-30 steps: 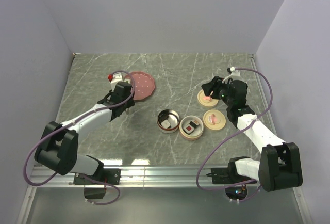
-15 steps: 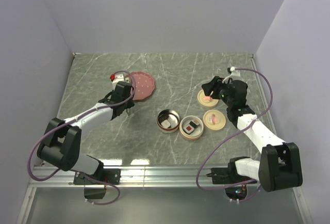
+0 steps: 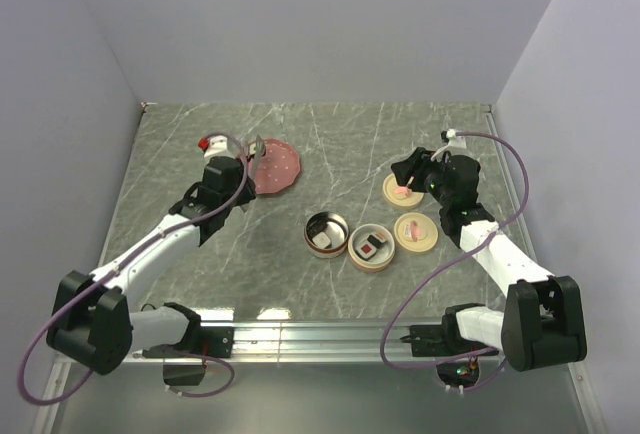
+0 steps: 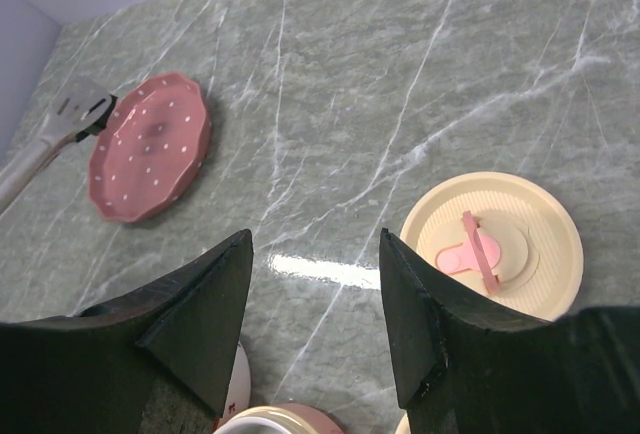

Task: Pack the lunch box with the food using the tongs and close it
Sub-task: Pick up the food using the clamp, then place the food into the lunch box

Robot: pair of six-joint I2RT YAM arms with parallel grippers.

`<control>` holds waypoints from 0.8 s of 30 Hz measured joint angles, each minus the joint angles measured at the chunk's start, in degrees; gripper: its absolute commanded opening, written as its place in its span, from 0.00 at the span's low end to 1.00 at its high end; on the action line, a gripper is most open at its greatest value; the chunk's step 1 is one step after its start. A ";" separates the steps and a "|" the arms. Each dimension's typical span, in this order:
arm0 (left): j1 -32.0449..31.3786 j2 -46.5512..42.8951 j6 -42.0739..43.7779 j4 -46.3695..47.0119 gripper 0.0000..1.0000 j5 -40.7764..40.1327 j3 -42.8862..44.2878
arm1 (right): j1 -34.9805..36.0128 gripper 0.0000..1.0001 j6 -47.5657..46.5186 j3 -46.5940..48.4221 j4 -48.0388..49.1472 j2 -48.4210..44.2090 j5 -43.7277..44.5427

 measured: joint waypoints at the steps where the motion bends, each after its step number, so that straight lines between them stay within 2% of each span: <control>1: -0.02 -0.98 0.11 0.09 0.06 0.39 -0.48 | 0.00 0.61 0.00 0.00 0.00 0.02 0.00; 5: -0.85 -4.28 0.35 0.24 0.05 0.92 -2.71 | 0.00 0.61 0.00 0.00 0.00 0.11 0.13; 8: -3.82 -5.97 0.68 0.92 0.04 0.44 -4.70 | 0.00 0.61 0.02 0.00 -0.04 0.13 0.28; 14: -14.73 -8.63 1.38 2.54 0.04 -1.09 -8.57 | 0.00 0.61 0.20 0.00 -0.11 0.11 1.16; 24: -28.63 -17.49 0.76 4.83 0.04 -6.80 -11.93 | 0.00 0.61 0.48 0.00 -0.50 -0.11 2.12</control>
